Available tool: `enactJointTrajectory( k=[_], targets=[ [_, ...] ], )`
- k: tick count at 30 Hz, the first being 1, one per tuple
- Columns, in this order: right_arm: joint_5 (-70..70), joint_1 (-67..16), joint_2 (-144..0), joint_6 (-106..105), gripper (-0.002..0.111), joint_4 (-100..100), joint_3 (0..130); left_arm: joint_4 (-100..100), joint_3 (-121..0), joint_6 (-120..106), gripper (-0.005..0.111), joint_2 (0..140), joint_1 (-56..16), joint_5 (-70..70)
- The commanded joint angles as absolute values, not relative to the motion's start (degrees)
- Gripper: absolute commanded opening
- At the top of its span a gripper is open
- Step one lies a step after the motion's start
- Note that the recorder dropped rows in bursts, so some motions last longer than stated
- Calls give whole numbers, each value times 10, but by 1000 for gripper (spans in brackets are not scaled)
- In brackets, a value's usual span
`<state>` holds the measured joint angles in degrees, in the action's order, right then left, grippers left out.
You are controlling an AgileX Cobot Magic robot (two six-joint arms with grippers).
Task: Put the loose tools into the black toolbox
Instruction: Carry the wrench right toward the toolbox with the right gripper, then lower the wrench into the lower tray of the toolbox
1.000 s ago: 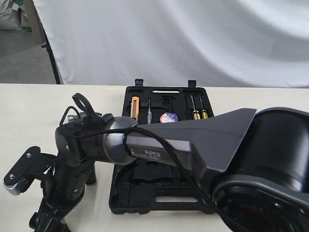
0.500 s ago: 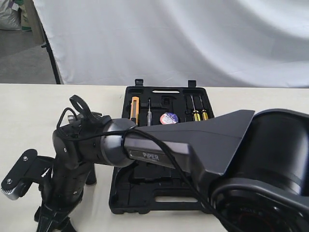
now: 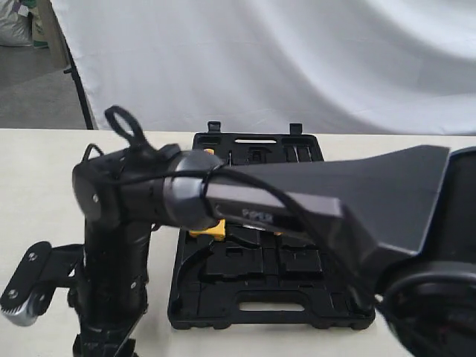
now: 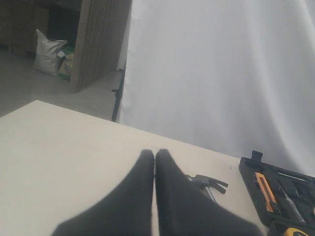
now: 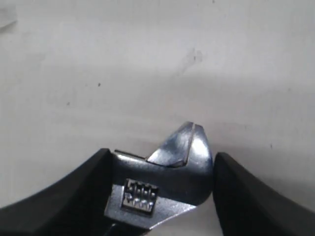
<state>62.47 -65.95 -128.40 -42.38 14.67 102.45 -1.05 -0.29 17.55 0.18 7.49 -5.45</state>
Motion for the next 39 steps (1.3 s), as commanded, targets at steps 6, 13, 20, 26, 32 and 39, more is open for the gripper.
enactJointTrajectory(
  k=[6, 13, 20, 26, 32, 39],
  targets=[
    [700, -563, -1214, -427, 0, 129, 1024, -13, -4, 178, 1, 0, 89, -50],
    [700, -487, -1208, -509, 0, 110, 1022, -13, -4, 178, 1, 0, 89, -50],
    [671, -477, -1246, -587, 0, 109, 1006, -13, -4, 178, 1, 0, 89, -50],
    [646, -478, -1265, -629, 0, 84, 1006, -13, -4, 178, 1, 0, 89, -50],
    [613, -475, -1268, -625, 0, -5, 1006, -13, -4, 178, 1, 0, 89, -50],
    [599, -475, -1284, -625, 0, -51, 1006, -13, -4, 178, 1, 0, 89, -50]
  ],
)
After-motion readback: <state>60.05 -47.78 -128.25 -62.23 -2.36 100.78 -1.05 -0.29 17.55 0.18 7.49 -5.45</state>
